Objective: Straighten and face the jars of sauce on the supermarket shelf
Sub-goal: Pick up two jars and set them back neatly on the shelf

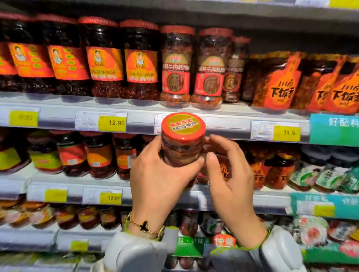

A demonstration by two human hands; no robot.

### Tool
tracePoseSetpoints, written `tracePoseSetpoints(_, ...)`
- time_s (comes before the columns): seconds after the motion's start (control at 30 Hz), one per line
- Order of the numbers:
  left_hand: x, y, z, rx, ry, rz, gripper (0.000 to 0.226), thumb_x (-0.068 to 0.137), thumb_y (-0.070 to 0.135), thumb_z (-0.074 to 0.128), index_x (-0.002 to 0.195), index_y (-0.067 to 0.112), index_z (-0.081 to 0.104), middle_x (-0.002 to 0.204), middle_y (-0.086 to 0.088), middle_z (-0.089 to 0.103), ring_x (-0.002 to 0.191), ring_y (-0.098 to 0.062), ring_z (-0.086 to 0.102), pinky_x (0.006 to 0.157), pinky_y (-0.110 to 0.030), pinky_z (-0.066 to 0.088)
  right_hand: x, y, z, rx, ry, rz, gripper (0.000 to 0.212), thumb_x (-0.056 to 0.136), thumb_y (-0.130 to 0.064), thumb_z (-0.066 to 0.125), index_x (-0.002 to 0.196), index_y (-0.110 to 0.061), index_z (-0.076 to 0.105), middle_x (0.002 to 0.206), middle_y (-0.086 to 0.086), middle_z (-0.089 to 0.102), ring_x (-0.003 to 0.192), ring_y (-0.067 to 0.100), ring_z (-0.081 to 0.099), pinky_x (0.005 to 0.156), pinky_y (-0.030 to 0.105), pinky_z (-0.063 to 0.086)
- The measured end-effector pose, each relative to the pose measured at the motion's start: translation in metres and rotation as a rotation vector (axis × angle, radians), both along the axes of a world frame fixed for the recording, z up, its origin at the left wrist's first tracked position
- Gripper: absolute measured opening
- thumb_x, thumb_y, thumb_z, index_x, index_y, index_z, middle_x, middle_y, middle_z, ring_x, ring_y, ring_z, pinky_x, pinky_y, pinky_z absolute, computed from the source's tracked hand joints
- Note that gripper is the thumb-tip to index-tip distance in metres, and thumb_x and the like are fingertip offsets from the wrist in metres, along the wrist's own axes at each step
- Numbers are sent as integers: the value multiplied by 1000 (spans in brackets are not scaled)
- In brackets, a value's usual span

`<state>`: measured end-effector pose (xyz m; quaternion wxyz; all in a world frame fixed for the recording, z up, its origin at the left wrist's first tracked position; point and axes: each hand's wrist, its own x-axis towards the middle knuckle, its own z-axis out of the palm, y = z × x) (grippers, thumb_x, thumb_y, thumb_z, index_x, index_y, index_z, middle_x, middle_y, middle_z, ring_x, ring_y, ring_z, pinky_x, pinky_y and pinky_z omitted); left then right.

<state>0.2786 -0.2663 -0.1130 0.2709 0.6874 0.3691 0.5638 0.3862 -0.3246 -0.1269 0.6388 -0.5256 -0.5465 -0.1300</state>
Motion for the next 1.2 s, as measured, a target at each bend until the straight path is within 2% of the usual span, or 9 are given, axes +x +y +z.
tracePoseSetpoints(0.13,-5,4,-23,-97,25,29,46,44,57,77,83,37,60,77,15,69,78,0,65,72,-31,54,9,13,-27,-148,-46,-152,24,80,-3,50,100,-4,64,105,8,59,102,12,53,92,24,41)
tracePoseSetpoints(0.27,-6,7,-40,-169,70,52,47,45,62,73,81,35,60,77,15,68,78,-1,63,72,-32,53,17,26,-44,-343,-157,-297,42,78,-1,55,120,-3,52,126,15,46,117,28,46,98,38,41)
tracePoseSetpoints(0.37,-6,7,-48,-206,80,57,46,46,62,72,81,36,59,78,16,68,78,-1,63,72,-31,53,22,34,-43,-381,-212,-398,52,76,-2,56,127,-1,45,133,21,40,115,37,48,88,44,48)
tracePoseSetpoints(0.53,-7,15,-56,-222,76,62,45,46,63,72,83,40,58,79,19,67,78,3,61,70,-26,52,29,53,-31,-387,-259,-518,49,73,-3,62,119,3,49,123,32,46,98,49,54,75,47,50)
tracePoseSetpoints(0.7,-5,20,-57,-237,53,46,46,47,62,72,85,40,59,81,19,68,81,2,62,74,-29,53,32,63,-33,-392,-280,-565,42,72,-6,60,111,9,54,108,36,54,97,53,51,90,53,42)
tracePoseSetpoints(0.93,-1,21,-60,-224,45,42,48,47,65,71,85,37,60,80,18,68,81,1,63,74,-27,52,27,54,-38,-328,-230,-513,39,75,-9,63,112,-1,53,116,31,48,95,47,49,83,45,42)
tracePoseSetpoints(1.03,-1,21,-60,-220,33,50,47,47,65,70,85,38,59,80,19,68,80,3,62,71,-20,50,23,47,-39,-273,-166,-433,37,76,-12,67,110,-7,55,123,27,42,94,35,51,79,39,44)
tracePoseSetpoints(1.1,-1,20,-61,-227,30,52,46,47,64,71,83,39,59,79,20,67,79,5,61,67,-16,47,21,43,-41,-235,-129,-394,39,75,-14,70,110,-10,54,121,26,44,90,22,46,72,36,46)
tracePoseSetpoints(1.2,1,16,-60,-239,20,44,44,46,63,72,81,40,58,79,21,67,78,8,60,65,-14,44,19,38,-43,-209,-114,-363,49,73,-19,74,110,-22,43,111,22,51,89,19,44,67,37,47)
